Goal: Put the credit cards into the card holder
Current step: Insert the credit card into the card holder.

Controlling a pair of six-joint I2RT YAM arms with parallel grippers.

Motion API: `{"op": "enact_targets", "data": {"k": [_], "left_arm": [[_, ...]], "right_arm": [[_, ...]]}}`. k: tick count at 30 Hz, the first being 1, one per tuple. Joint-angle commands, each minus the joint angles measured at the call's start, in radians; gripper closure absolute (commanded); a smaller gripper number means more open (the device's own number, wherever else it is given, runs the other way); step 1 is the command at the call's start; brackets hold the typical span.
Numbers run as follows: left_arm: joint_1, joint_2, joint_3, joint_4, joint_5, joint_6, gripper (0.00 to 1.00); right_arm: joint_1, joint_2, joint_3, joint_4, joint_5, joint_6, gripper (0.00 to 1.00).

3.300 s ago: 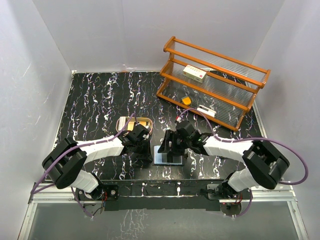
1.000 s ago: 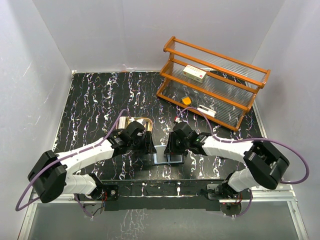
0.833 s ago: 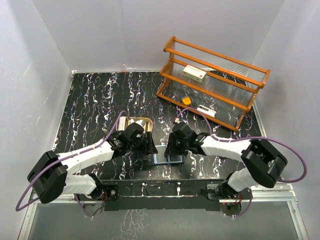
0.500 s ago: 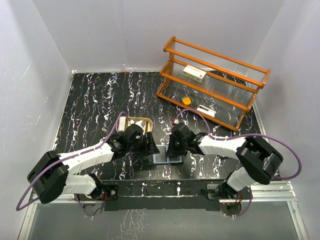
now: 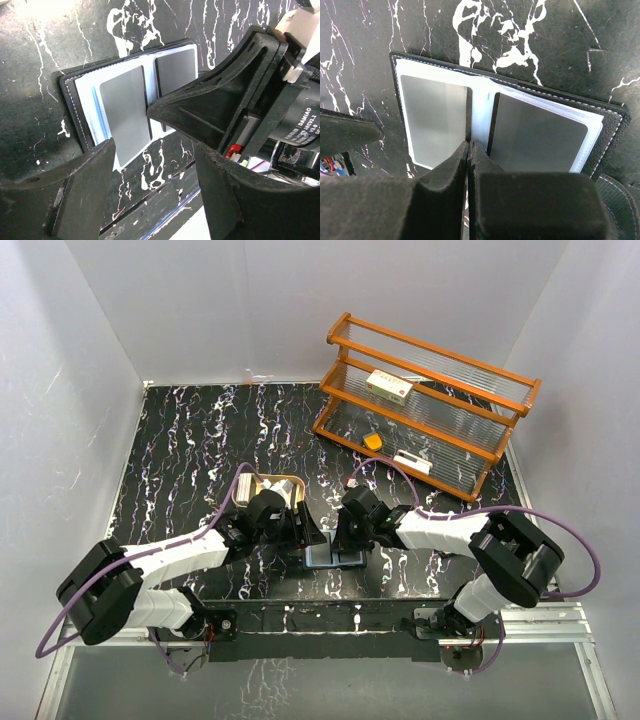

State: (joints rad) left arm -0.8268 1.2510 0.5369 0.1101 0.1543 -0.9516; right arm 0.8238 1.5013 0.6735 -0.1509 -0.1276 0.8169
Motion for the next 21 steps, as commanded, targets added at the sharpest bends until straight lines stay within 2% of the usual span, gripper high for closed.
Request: {"op": "enact_targets", "data": {"k": [1,21], "left_arm": [[-0.004,0.001,-0.023,0.072,0.011,-0.003,0.36],[-0.004,0.054,-0.026,0.075,-0.027,0.023,0.33]], "right_arm": [[0.005,0.033,-0.003,0.016,0.035,-0.012,1.0],[0.005,0.04,-0.024,0.045,0.022,-0.01,1.0]]}}
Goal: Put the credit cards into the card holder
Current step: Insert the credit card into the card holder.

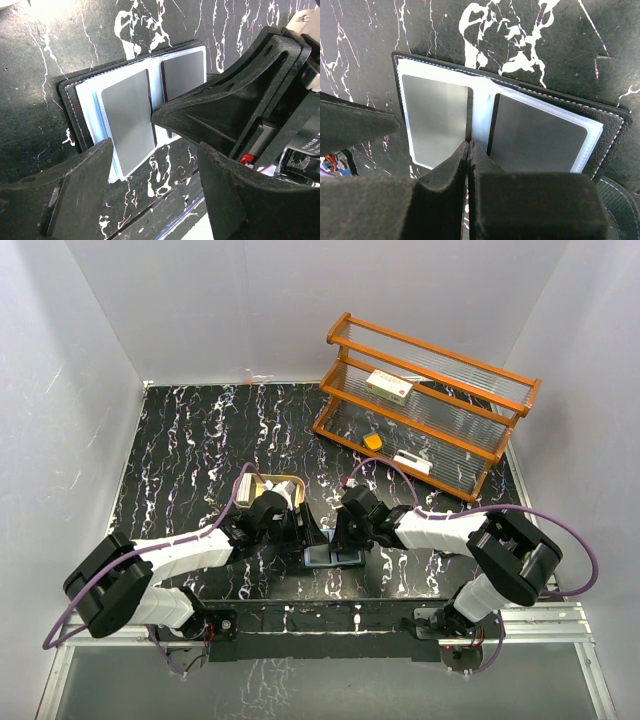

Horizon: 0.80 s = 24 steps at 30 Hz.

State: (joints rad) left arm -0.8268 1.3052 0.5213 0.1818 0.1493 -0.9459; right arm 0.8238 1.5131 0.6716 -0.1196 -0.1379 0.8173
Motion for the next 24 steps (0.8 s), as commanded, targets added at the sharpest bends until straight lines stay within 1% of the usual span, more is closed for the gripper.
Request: {"op": "enact_targets", "data": {"k": [1,13,24], "left_arm": [[-0.004,0.001,-0.011,-0.001,-0.024,0.018,0.33],[-0.003,0.043,-0.014,0.045,0.007,0.01,0.32],[-0.004,0.006,-0.002,0.072,0.068,-0.02,0.33]], "right_arm": [[0.005,0.028,-0.025,0.015,0.032,-0.012,1.0],[0.004,0.024,-0.025,0.014,0.03,-0.01,1.0],[0.004,0.036,-0.031,0.027,0.021,-0.006,1.0]]}}
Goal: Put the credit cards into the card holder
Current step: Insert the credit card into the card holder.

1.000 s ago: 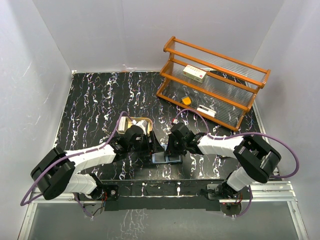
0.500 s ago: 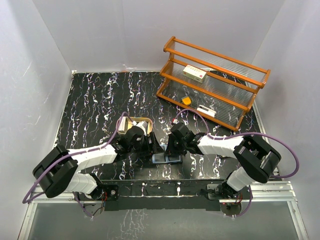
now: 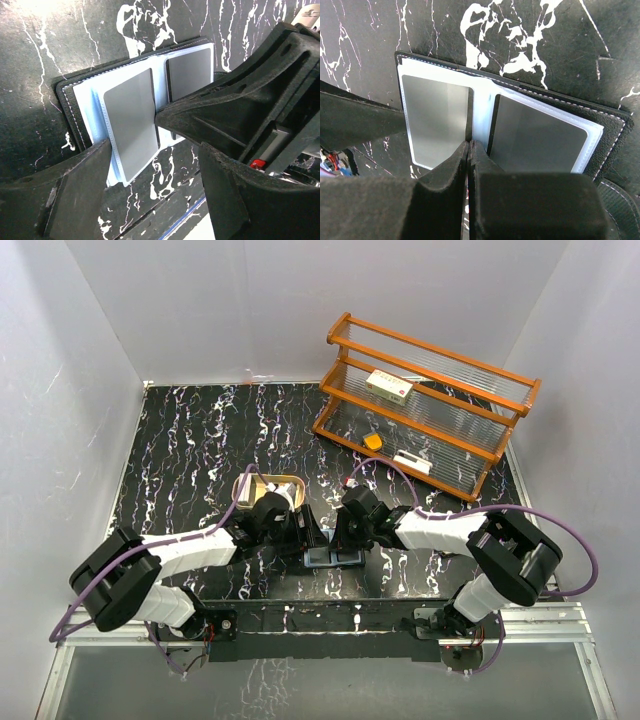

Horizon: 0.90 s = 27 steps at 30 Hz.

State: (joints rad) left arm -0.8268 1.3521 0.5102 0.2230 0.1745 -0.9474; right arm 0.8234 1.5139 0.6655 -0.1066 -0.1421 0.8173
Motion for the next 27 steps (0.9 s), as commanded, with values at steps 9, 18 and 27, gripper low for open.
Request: {"op": "enact_targets", "data": {"k": [9,18,27], "left_arm": [[-0.004,-0.097,0.022,0.011,0.064,-0.032,0.4],[-0.005,-0.099,0.016,0.029,0.085,-0.043,0.62],[-0.004,-0.078,0.043,0.034,0.103,-0.047,0.72]], "right_arm": [[0.005,0.033,-0.038,0.099,-0.057,0.009,1.0],[0.005,0.005,-0.044,0.134,-0.079,0.028,0.95],[0.005,-0.05,-0.024,0.036,0.024,-0.008,0.91]]}}
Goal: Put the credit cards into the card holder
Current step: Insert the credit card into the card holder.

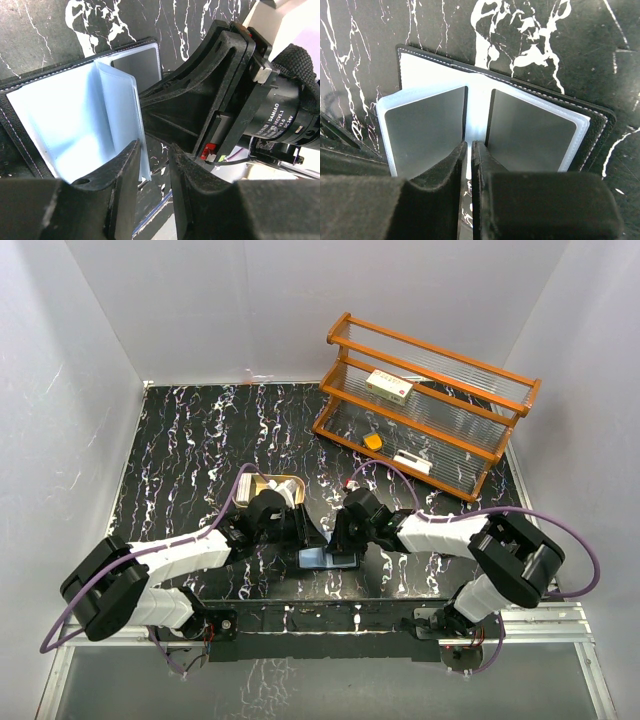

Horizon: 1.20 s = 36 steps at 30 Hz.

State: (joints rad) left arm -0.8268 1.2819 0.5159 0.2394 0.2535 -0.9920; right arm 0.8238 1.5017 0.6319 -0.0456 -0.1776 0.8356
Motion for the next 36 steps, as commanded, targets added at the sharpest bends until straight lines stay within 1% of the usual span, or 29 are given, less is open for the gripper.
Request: {"op": "enact_targets", "data": {"k": [1,6,9,14,20,23,28,32,36], "left_arm": [[-0.003,-0.007,0.039,0.017,0.023,-0.003,0.73],[-0.005,0.012,0.049,0.003,0.022,0.004,0.82],[-0.006,0.032,0.047,0.024,0.039,-0.001,0.83],[-0.007,0.057,0.065,0.032,0.052,0.003,0.76],[-0.009,0.082,0.074,0.053,0.072,0.001,0.71],[-0.01,0.113,0.087,0.05,0.078,0.002,0.67],[-0.012,0.134,0.108,0.05,0.081,0.009,0.65],[-0.015,0.154,0.123,0.063,0.095,0.011,0.63],[-0.017,0.155,0.13,0.06,0.084,0.018,0.61]], "right_arm": [[0.005,-0.04,0.007,-0.025,0.063,-0.026,0.9],[0.005,-0.036,-0.006,-0.009,0.075,-0.026,0.88],[0.005,-0.035,-0.007,-0.001,0.071,-0.026,0.88],[0.005,-0.06,0.0,-0.025,0.092,-0.035,0.86],[0.005,-0.127,0.011,-0.084,0.161,-0.054,0.81],[0.004,-0.148,0.014,-0.106,0.178,-0.058,0.77],[0.004,-0.184,0.04,-0.2,0.247,-0.069,0.73],[0.005,-0.262,0.067,-0.296,0.34,-0.075,0.71],[0.004,-0.336,0.082,-0.35,0.408,-0.074,0.68]]}}
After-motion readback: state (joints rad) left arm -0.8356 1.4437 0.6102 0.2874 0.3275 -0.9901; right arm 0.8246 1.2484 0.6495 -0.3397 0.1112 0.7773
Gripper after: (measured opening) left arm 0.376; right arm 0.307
